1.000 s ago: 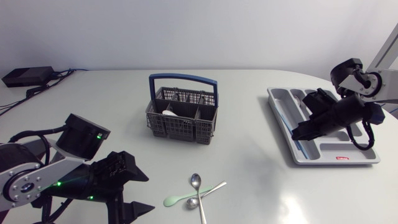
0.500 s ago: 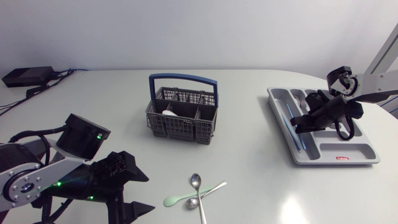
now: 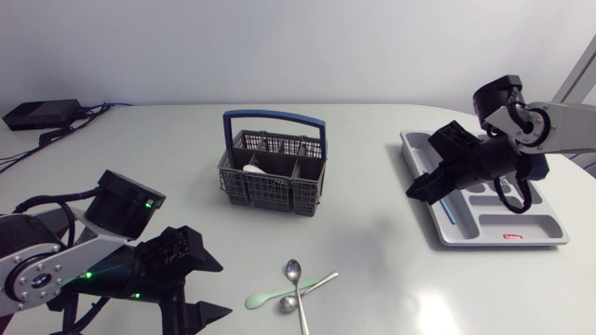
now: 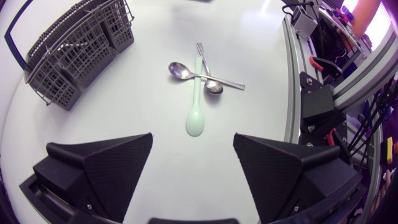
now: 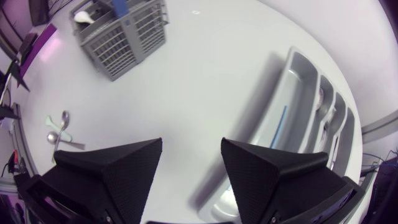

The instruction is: Unload the cutlery basket into the drawer organizer.

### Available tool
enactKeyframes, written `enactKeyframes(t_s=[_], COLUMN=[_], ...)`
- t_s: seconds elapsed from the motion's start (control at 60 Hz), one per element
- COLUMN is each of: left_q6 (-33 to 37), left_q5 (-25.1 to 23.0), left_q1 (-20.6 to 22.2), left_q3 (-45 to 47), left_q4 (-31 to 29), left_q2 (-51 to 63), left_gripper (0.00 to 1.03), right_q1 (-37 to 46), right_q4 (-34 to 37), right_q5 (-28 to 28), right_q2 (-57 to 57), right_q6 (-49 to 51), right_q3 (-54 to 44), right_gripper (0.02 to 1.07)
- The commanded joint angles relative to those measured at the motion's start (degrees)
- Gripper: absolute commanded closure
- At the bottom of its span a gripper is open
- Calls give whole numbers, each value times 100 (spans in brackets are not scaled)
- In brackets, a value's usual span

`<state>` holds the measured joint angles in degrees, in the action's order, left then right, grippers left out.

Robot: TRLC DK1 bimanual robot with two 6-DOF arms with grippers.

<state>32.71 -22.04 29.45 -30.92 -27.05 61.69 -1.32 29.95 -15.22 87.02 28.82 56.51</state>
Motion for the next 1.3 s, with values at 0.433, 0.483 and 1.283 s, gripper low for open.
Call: enactKeyframes(t_s=[0.433, 0.483, 1.283], left_q6=[-133, -133, -107], left_q5=[7, 7, 438], left_q1=[96, 96, 465], left_q3=[-99, -99, -108], left_q4=[33, 33, 481], left_q2=[212, 212, 818], left_gripper=[12, 12, 12], right_q1=[-3436, -3612, -5176], right_q4=[1469, 1469, 1004], right_q5=[28, 28, 661], right_q2=[-353, -256, 1642], right_q6=[-2381, -2688, -4763], right_q3=[-299, -281, 413], right_gripper=[30, 29, 54])
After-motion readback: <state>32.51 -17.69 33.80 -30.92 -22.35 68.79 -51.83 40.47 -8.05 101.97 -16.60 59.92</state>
